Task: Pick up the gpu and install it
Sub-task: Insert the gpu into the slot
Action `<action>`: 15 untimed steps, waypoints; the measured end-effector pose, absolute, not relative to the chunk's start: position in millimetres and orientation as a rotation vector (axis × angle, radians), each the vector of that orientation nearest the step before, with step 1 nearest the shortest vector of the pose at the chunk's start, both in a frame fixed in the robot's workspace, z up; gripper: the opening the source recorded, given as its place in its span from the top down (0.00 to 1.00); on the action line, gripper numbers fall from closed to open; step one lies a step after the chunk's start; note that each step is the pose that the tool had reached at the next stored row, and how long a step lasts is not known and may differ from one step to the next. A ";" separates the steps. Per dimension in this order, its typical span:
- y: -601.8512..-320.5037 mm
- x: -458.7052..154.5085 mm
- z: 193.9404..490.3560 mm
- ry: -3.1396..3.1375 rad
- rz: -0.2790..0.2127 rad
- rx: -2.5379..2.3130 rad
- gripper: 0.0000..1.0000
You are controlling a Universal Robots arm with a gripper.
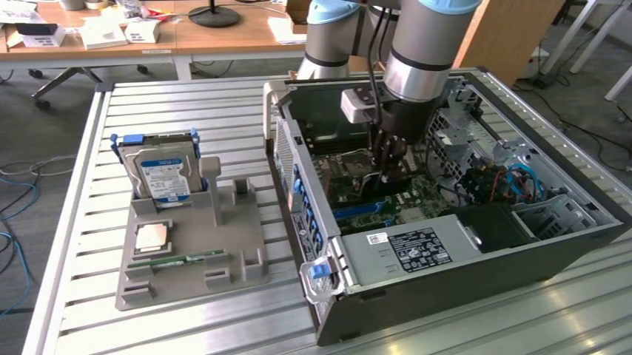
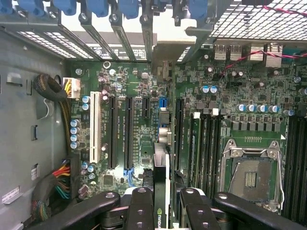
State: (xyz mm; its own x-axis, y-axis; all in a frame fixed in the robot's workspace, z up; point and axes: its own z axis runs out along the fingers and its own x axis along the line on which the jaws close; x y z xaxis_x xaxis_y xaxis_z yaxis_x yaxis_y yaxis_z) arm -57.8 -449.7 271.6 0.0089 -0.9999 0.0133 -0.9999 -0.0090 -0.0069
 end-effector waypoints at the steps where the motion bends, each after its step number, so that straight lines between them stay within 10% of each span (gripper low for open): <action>1: -449.7 -58.2 271.7 -2.208 0.023 2.228 0.74; 15: -451.8 -60.9 271.7 -2.208 0.023 2.228 0.74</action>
State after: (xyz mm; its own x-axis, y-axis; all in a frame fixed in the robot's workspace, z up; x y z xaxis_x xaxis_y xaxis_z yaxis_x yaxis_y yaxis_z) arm -60.9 -451.8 271.7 0.0092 -0.9999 0.0133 -0.9999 -0.0093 -0.0070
